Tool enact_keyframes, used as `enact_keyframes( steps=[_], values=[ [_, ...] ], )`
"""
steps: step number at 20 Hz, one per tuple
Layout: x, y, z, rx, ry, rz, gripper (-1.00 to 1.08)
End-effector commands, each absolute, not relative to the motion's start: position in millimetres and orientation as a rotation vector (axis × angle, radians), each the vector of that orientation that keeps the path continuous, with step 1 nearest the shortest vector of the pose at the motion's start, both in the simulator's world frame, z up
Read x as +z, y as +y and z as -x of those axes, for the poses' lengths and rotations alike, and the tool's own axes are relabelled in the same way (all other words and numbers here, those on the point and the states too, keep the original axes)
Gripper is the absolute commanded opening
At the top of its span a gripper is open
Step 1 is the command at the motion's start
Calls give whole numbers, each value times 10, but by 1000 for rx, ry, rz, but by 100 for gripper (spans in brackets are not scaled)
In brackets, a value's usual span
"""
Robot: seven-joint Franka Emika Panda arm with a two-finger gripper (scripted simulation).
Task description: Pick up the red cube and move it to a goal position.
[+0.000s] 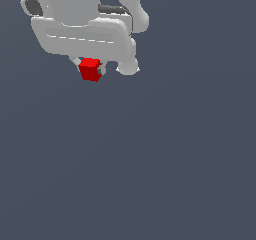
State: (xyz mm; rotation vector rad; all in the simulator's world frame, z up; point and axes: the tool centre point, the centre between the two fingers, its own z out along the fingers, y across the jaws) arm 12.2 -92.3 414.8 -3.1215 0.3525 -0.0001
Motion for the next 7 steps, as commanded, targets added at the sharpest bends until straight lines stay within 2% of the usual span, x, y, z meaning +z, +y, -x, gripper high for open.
enact_keyframes(
  steps=[1, 7],
  values=[
    [4207, -949, -141, 0, 352, 3122, -100],
    [4254, -971, -158, 0, 352, 3122, -100]
  ],
)
